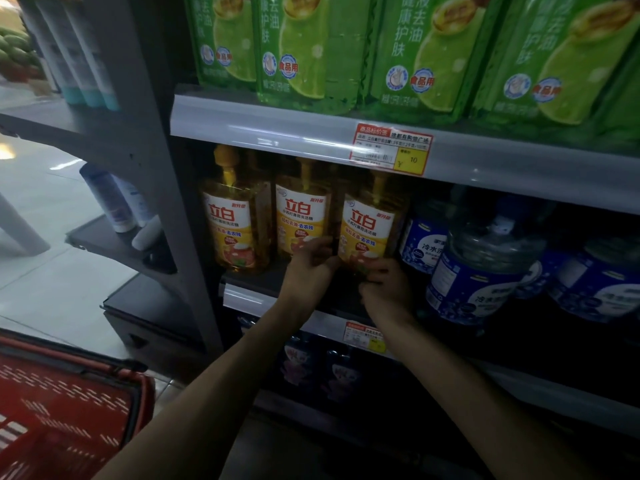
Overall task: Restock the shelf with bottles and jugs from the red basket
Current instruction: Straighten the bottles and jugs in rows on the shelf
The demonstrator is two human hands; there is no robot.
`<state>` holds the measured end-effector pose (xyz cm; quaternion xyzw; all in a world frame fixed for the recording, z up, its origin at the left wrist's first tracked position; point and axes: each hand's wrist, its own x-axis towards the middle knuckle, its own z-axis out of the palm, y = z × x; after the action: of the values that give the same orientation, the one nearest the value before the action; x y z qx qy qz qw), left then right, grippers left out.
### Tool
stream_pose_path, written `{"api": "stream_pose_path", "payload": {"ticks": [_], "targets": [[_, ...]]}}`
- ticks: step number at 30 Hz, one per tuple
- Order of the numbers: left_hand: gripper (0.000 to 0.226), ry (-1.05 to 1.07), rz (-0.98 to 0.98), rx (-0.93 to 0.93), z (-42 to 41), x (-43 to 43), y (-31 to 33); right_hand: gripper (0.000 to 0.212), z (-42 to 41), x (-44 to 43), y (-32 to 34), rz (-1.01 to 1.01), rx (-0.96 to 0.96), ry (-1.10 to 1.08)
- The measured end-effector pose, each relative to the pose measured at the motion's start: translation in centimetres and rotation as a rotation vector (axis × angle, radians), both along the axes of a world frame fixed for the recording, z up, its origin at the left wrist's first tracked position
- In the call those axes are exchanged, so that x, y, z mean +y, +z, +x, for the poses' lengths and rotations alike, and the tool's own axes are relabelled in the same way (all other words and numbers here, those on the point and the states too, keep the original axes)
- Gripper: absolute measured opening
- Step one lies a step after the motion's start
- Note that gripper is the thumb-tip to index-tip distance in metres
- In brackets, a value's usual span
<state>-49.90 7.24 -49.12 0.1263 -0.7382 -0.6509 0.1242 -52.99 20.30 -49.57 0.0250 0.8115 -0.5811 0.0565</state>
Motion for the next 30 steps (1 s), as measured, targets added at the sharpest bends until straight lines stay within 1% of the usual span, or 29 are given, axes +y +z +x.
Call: {"api": "stream_pose_path", "payload": {"ticks": [1, 3, 5, 7, 8, 13, 14, 17, 21, 25, 28, 30], "targets": [[0.045, -0.009, 0.002, 0.010, -0.2, 0.3, 0.1, 0.042, 0.1, 0.1, 0.1, -0.015, -0.004, -0.031], [0.039, -0.023, 0.024, 0.044, -0.5, 1.0, 0.4, 0.039, 0.1, 0.3, 0.1, -0.039, -0.012, -0.075], [0.035, -0.049, 0.052, 0.080, -0.7, 1.7, 0.6, 0.048, 0.2, 0.5, 0.2, -0.041, -0.017, -0.080], [0.038, -0.071, 0.059, 0.085, -1.0, 2.4, 0.5, 0.068, 0.2, 0.7, 0.5, -0.040, -0.025, -0.060], [0.040, -0.072, 0.064, 0.083, -1.2, 2.7, 0.4, 0.073, 0.2, 0.8, 0.7, -0.041, -0.024, -0.050], [0.057, -0.012, 0.090, 0.101, -1.9, 3.5, 0.3, 0.079, 0.4, 1.0, 0.8, -0.058, -0.021, -0.045], [0.057, -0.005, 0.114, 0.103, -2.0, 3.5, 0.4, 0.080, 0.5, 1.0, 0.8, -0.065, -0.020, -0.046], [0.052, -0.011, 0.169, 0.096, -2.4, 3.8, 0.3, 0.078, 0.2, 1.0, 0.7, -0.084, -0.017, -0.062], [0.050, -0.002, 0.177, 0.078, -2.5, 3.9, 0.3, 0.075, -0.2, 0.9, 0.4, -0.096, 0.010, -0.079], [0.053, 0.012, 0.213, 0.059, -2.4, 3.8, 0.4, 0.066, -0.7, 1.2, 0.1, -0.080, 0.031, -0.075], [0.055, 0.017, 0.174, 0.062, -2.1, 3.9, 0.4, 0.058, -1.1, 1.8, 0.2, -0.073, 0.029, -0.038], [0.057, 0.024, 0.175, 0.060, -1.8, 4.0, 0.4, 0.057, -1.4, 1.9, 0.3, -0.077, 0.038, -0.016]]}}
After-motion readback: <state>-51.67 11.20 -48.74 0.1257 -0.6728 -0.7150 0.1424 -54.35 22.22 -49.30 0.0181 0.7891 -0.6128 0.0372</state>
